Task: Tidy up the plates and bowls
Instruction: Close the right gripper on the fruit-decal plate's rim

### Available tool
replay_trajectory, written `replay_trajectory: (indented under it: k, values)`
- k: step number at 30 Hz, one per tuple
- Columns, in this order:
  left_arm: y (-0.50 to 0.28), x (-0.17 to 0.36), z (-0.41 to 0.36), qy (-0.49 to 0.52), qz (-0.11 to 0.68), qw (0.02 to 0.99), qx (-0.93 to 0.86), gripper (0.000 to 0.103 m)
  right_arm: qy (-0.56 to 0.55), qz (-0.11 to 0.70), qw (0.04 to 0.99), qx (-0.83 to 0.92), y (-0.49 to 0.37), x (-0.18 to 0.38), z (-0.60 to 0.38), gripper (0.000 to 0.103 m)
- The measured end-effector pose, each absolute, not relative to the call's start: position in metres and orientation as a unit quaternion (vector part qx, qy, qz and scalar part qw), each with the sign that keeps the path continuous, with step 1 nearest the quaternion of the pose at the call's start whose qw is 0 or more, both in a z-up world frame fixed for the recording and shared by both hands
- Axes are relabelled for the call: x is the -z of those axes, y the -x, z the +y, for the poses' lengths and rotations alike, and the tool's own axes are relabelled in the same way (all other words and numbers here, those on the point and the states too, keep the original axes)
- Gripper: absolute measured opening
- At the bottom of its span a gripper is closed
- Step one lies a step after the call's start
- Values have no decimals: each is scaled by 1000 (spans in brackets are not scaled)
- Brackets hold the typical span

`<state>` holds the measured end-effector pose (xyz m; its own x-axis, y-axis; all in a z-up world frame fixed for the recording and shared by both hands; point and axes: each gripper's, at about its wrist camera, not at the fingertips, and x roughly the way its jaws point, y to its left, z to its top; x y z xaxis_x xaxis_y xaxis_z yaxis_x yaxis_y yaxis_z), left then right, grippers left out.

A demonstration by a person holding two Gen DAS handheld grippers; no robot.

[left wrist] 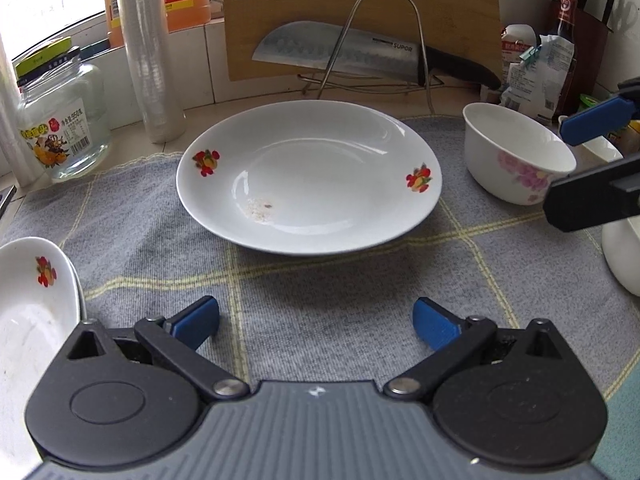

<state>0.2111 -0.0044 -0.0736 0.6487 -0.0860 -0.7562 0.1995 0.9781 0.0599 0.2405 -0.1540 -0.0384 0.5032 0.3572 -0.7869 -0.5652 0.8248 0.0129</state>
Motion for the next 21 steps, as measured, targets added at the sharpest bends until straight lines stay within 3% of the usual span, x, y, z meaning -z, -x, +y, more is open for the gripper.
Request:
replay_trajectory:
  k: [21]
  values:
    - [-244, 82, 2, -66, 388, 916, 80, 103, 141, 492, 811, -282, -361, 60, -104, 103]
